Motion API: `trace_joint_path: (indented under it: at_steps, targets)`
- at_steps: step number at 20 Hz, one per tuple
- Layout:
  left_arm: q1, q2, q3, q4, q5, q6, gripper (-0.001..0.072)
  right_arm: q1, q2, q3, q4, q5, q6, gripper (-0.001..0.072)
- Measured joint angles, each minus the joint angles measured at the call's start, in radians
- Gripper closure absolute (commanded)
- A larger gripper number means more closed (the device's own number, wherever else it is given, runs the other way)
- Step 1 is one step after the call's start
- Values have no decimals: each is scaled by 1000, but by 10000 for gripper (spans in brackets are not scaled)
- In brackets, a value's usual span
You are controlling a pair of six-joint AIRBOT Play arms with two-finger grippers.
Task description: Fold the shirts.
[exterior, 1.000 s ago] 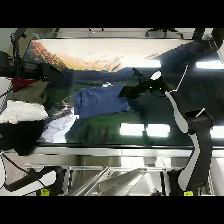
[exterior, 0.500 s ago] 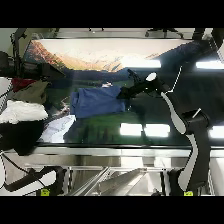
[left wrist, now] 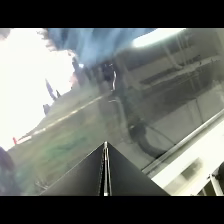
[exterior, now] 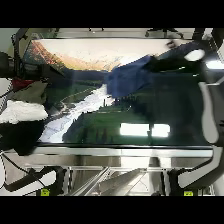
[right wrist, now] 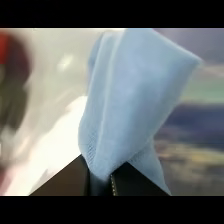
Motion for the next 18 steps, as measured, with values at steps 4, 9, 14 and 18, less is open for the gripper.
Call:
trace_joint_path:
  at_steps: [4, 9, 14, 18]
  targets:
    - [0, 0, 0, 0, 7, 0, 695, -245, 123, -28, -245, 66, 139, 694]
    - [0, 0, 0, 0, 8, 0, 695, -521, 274, -300, -362, 72, 178, 693]
    - [0, 0, 0, -1, 9, 0, 695, -712, 425, -731, -398, -61, 168, 689]
    - [0, 0, 0, -1, 8, 0, 695, -793, 517, -933, -447, -124, 158, 57]
